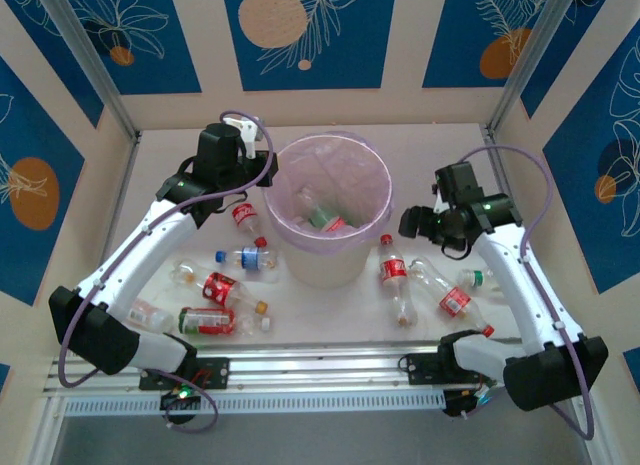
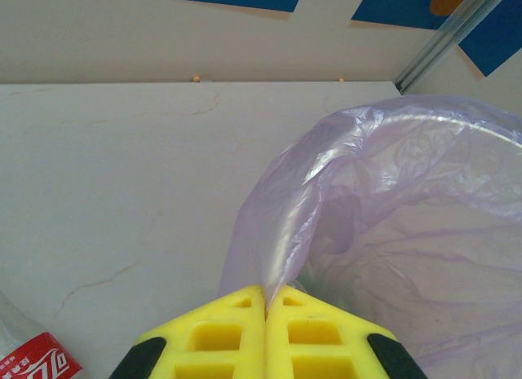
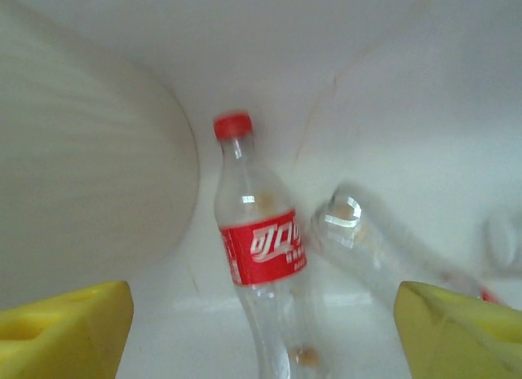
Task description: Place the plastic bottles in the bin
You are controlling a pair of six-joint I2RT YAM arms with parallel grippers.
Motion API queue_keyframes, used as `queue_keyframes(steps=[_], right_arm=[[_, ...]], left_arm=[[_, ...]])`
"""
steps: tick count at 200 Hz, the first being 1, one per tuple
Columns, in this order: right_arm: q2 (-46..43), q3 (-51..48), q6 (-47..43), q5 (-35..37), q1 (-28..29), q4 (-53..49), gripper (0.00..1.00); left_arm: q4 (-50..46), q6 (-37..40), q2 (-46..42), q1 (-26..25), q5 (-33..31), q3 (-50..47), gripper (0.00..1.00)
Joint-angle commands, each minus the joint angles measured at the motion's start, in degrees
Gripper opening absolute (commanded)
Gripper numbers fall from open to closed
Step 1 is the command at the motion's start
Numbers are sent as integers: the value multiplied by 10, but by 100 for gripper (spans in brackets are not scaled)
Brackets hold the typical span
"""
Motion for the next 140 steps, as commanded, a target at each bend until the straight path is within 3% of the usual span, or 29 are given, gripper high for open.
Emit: queue_keyframes(steps=[1,86,140], right_arm=[[-11,-51,51,-52,12,13,82],[70,-175,108,-94,79,112,73],[109,-206,124,-74,96,131,85]], left_arm=[[1,3,-3,-5,-10,2,2],[-1,0,-2,-5,-10,6,2],[7,-5,1,-4,-7,0,2]])
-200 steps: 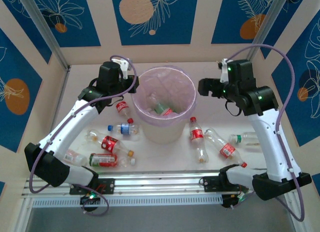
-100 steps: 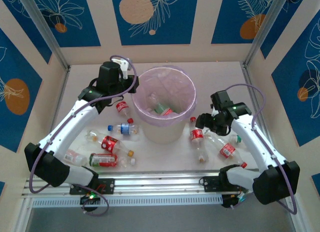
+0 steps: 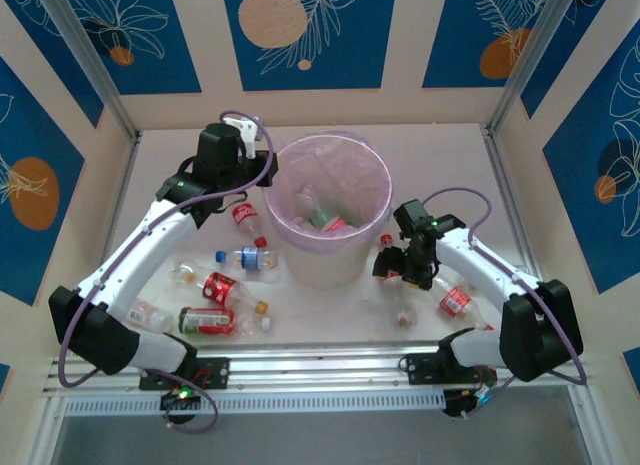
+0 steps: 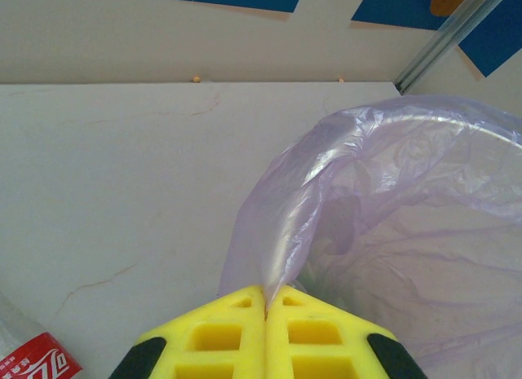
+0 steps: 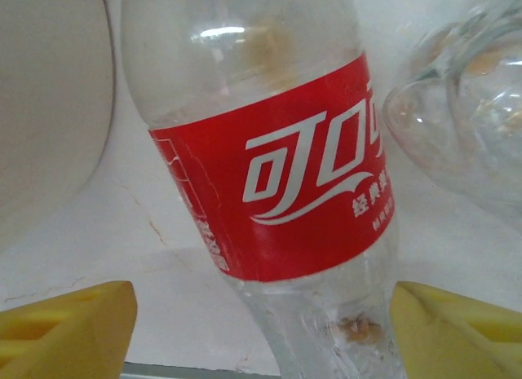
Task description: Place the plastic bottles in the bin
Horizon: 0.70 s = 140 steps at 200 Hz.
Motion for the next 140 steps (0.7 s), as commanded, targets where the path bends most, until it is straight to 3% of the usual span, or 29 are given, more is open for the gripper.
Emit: queue_keyframes(steps=[1,71,140], right_arm=[[16,-17,19,-4,7,15,85],[101,-39,37,9,25,72,89],[132,-24,39,21,37,81,73]], left_arm=[[8,-4,1,-5,-7,0,2],[-1,3,4,-5,-5,3,1],[-3,10,4,-5,-10,2,1]])
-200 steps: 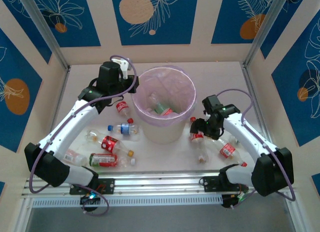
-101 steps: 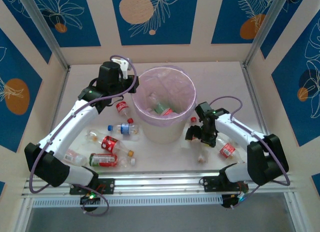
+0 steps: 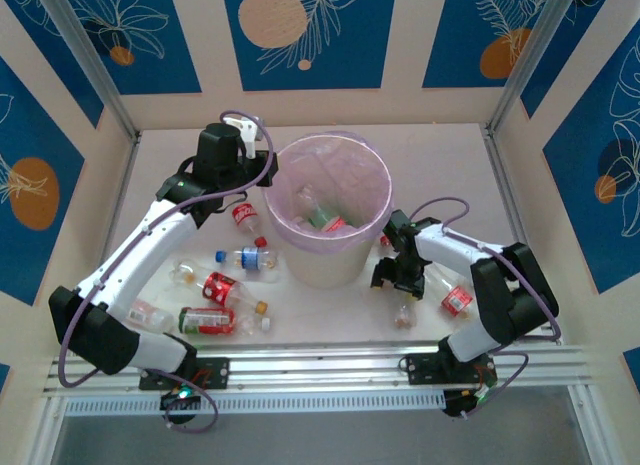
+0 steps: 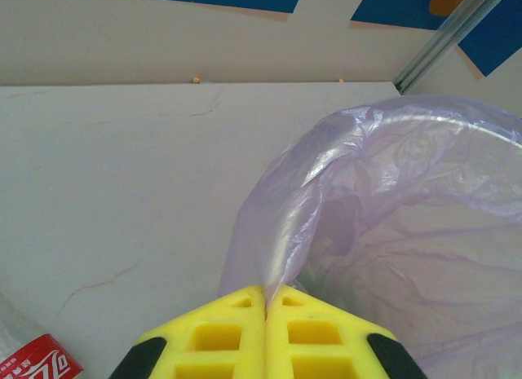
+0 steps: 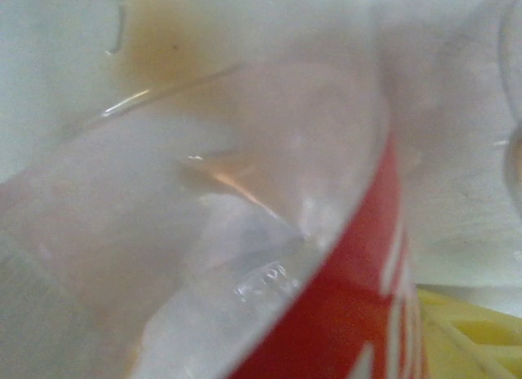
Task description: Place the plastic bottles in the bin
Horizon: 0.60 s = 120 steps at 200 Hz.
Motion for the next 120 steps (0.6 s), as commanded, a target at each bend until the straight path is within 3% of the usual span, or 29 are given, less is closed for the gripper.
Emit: queue_keyframes(steps=[1,57,120], right_arm=[[11,0,7,-1,13,28,72],[-67,25,3,21,19,-26,63],[-192,103,-16,38,-14,-114,63]], left_arm=[[-3,7,5,-5,-10,2,1],[4,8,2,-4,-8,1,1],[8,13,6,-5,-4,4,2]])
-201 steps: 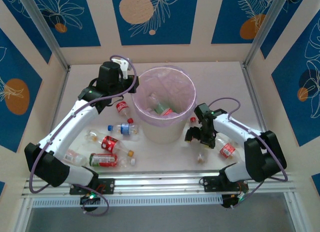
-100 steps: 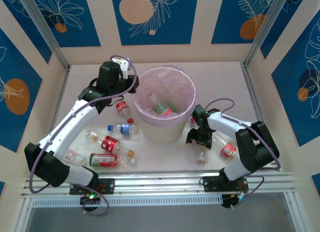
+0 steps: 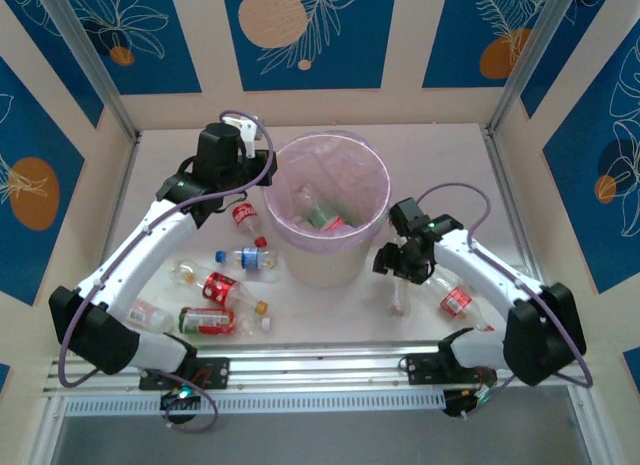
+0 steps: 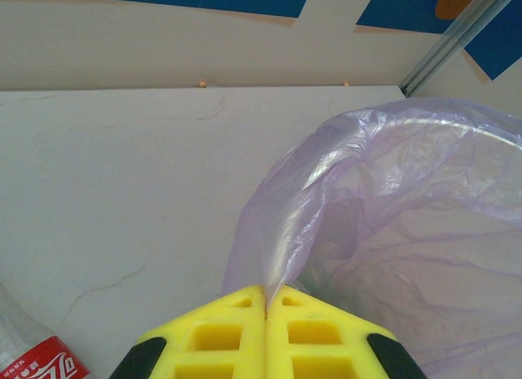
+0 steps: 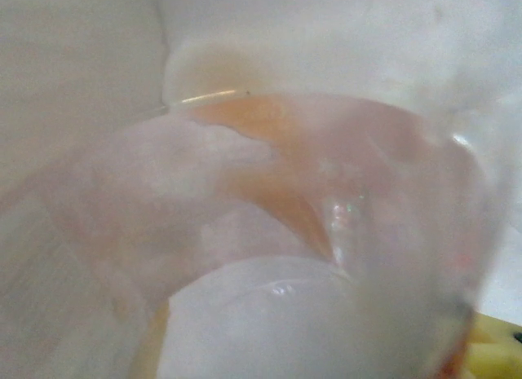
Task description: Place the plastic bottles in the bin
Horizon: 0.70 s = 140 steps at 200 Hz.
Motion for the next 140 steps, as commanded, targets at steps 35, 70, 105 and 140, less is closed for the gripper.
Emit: queue_keyframes(steps=[35,70,105,140], right_arm=[[-46,134,-61,68,-60,-127,63],[-47,252,-118,107,-105,-150,59],[-38,368,-181,185,-80,-131,60],[-18,466,-229,230,-6,-86,58]], left_arm=[[5,14,7,-5,9,5,2],[0,18,6,-5,12,11,2],[-5,18,7,-5,18,12,2],[-5,14,11,-5,19,12,1]])
